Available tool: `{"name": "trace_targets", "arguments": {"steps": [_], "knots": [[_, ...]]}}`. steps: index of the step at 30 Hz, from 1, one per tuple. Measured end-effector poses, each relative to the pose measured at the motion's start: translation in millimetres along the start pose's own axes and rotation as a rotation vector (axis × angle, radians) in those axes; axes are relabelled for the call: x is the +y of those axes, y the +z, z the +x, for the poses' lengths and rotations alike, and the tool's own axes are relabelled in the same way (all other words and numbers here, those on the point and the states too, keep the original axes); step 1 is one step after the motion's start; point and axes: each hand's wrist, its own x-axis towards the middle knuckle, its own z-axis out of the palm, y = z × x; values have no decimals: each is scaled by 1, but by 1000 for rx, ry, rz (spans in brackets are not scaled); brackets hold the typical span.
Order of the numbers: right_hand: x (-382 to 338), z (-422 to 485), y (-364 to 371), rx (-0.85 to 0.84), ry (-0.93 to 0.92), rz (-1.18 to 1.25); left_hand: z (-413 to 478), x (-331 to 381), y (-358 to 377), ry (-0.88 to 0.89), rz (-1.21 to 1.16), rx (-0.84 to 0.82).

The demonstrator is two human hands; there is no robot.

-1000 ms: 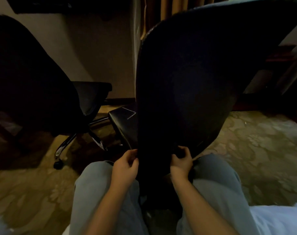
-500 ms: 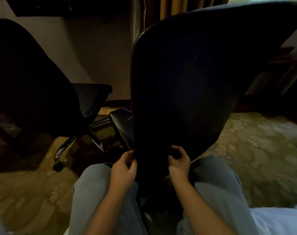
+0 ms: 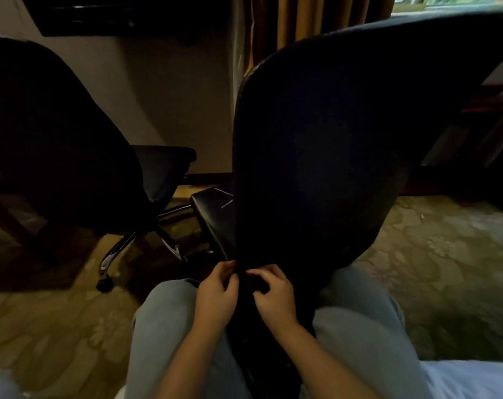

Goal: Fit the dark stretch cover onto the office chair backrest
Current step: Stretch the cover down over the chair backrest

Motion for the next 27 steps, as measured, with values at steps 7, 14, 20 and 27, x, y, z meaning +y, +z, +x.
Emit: {"name": "trace_targets", "arguments": {"steps": [7,14,20,27], "knots": [[-21,17,-39,538,-221,-27,-2,10,4,-38,-119,19],[3,0,2,136,-300,-303,-2,7,0,-43,-157,-3],[43,-8,11,-201,-189,-525,0,2,0,-22,-121,-33],[22,-3,-1,220,-279,-277,0,-1,4,-5,-75,-10]]}}
